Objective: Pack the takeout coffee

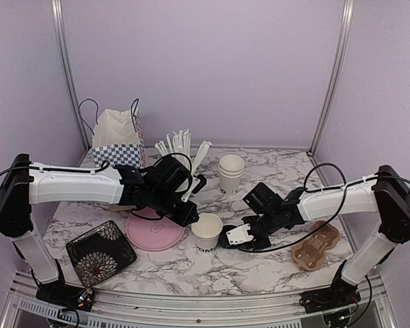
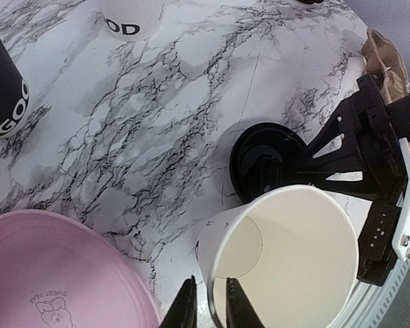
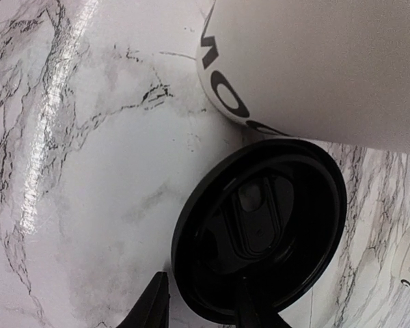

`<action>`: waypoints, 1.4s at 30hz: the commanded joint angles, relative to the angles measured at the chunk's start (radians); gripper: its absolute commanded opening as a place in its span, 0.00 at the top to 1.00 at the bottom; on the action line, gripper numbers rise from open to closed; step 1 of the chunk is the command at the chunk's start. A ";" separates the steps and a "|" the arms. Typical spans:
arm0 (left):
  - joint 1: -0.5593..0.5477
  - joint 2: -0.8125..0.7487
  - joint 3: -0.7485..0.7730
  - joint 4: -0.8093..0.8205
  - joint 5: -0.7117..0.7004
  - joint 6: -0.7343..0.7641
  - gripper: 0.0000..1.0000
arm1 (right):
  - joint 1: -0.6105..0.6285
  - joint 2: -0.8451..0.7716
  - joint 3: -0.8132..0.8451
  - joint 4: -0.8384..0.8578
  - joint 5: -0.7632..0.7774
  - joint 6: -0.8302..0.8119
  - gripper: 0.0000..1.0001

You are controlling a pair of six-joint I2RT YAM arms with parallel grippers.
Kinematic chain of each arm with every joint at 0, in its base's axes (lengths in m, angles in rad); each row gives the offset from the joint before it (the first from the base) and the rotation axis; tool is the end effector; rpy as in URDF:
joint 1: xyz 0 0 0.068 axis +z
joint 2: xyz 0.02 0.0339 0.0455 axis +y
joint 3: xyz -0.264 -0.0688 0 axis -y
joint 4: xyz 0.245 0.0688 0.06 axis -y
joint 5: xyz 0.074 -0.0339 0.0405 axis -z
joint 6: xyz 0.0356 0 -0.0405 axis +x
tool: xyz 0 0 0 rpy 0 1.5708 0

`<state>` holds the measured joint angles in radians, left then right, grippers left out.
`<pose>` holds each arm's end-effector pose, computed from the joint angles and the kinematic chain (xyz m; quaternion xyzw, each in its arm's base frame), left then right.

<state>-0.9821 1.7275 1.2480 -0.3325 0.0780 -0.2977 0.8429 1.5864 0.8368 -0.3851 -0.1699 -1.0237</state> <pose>0.2096 -0.3189 0.2350 0.3251 0.8695 -0.2500 0.2752 0.1887 0.2208 0.1556 -0.7927 0.5642 0.0630 0.2221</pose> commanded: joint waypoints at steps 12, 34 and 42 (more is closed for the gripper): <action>0.034 -0.032 0.023 -0.097 -0.012 0.006 0.95 | 0.010 0.037 -0.010 0.022 0.029 -0.015 0.83; 0.003 -0.144 0.036 -0.023 -0.176 0.090 0.55 | 0.014 -0.184 0.101 -0.208 0.005 0.113 1.00; -0.054 -0.474 -0.363 0.693 -0.186 0.434 0.30 | -0.119 -0.260 0.429 -0.309 -0.619 0.284 1.00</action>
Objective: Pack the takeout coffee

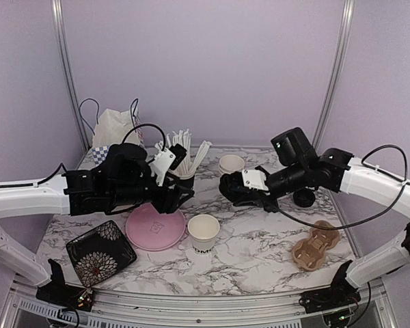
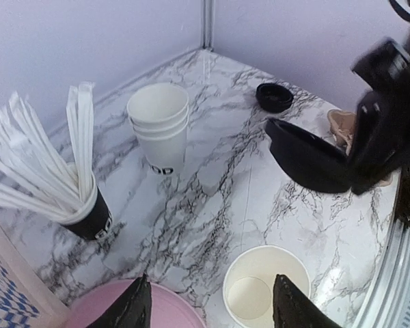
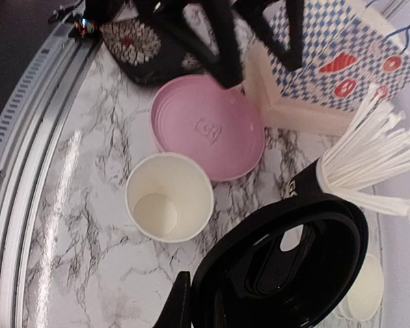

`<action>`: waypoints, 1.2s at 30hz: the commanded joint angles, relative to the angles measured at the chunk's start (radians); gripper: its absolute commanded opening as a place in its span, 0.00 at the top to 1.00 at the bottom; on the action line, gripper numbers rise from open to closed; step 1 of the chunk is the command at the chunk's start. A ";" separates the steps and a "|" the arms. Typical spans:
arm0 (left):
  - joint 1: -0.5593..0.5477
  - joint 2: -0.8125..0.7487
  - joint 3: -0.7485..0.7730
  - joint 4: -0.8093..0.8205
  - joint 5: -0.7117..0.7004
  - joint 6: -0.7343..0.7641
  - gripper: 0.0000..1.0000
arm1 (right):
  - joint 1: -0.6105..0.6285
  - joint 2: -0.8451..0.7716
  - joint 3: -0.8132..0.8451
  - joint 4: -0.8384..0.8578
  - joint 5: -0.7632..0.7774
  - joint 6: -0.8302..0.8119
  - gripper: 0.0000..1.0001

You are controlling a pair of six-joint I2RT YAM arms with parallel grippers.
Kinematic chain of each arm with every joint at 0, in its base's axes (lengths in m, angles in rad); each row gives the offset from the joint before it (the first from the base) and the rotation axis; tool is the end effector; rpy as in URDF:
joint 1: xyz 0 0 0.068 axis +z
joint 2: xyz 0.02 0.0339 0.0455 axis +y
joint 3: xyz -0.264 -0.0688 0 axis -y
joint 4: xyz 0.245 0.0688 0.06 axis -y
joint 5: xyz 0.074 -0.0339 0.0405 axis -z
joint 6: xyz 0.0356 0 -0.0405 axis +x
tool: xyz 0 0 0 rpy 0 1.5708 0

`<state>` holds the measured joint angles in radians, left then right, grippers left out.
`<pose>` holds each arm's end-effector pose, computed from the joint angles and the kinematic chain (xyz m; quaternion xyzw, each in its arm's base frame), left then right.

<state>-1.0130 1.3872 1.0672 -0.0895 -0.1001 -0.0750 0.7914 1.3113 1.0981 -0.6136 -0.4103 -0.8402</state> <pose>0.1743 -0.2727 0.3094 0.3530 0.7573 -0.2478 0.4904 0.1843 0.2068 0.2970 -0.7150 0.5711 0.1810 0.3604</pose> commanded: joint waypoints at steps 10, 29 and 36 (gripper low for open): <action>-0.167 -0.064 -0.254 0.985 -0.089 0.497 0.11 | -0.140 0.139 0.418 -0.082 -0.903 0.304 1.00; -0.241 0.098 -0.198 1.247 -0.163 0.629 0.14 | -0.145 0.132 0.363 0.110 -1.033 0.536 1.00; -0.268 0.127 -0.200 1.288 -0.160 0.698 0.17 | -0.148 0.132 0.352 0.132 -1.030 0.560 1.00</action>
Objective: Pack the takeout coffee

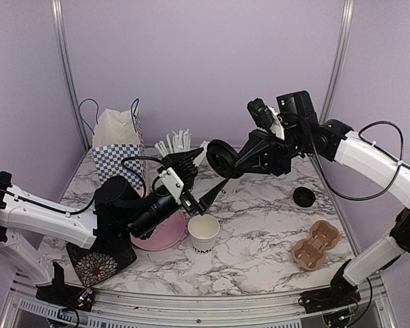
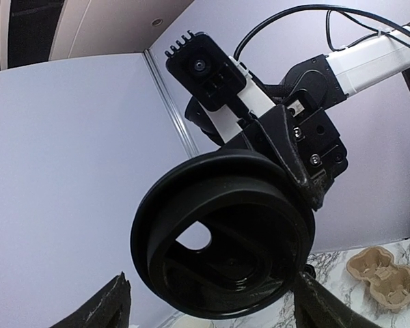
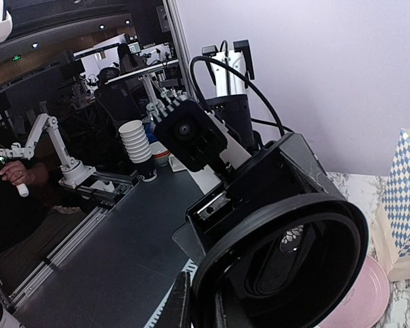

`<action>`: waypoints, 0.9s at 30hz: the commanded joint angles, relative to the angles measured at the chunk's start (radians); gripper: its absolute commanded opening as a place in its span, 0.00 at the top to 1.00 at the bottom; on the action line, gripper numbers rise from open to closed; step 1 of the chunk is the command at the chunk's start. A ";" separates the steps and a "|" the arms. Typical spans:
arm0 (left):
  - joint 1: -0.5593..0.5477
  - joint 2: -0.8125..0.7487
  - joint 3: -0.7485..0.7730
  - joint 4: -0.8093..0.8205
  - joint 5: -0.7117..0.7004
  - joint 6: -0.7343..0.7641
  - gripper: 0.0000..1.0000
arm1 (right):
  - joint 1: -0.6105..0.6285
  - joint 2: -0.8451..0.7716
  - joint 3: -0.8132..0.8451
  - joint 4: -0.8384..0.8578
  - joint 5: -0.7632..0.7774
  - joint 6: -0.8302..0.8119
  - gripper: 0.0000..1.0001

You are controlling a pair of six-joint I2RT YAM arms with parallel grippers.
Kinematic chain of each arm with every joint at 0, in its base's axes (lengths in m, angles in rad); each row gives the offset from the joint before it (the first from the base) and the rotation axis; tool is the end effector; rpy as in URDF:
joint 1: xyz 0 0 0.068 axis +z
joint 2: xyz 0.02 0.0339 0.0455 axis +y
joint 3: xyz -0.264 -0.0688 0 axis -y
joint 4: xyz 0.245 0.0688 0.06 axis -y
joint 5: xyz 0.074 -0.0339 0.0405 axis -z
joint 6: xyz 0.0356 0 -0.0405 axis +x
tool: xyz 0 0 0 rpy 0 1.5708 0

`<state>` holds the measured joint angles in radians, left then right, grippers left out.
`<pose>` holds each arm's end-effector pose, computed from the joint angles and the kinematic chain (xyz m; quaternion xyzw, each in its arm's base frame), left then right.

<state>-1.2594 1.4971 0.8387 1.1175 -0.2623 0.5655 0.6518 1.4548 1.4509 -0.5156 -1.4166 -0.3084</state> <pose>0.1094 -0.3096 0.3224 0.3458 0.4079 -0.2215 0.8154 0.2201 0.2122 0.3953 -0.5929 0.4319 0.6196 0.2793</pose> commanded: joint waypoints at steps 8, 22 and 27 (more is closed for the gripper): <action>-0.040 0.056 0.053 0.107 -0.053 0.100 0.17 | -0.008 -0.007 -0.007 0.053 -0.023 0.049 1.00; -0.040 0.078 0.085 0.125 -0.072 0.070 0.27 | -0.008 -0.008 -0.030 0.097 -0.028 0.089 0.99; -0.039 0.066 0.075 0.110 -0.093 0.057 0.31 | -0.017 -0.016 -0.034 0.087 0.000 0.084 0.89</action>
<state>-1.2945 1.5677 0.8883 1.1889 -0.3229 0.6361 0.6468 1.4548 1.4231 -0.4343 -1.4311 -0.2325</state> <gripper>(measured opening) 0.738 0.075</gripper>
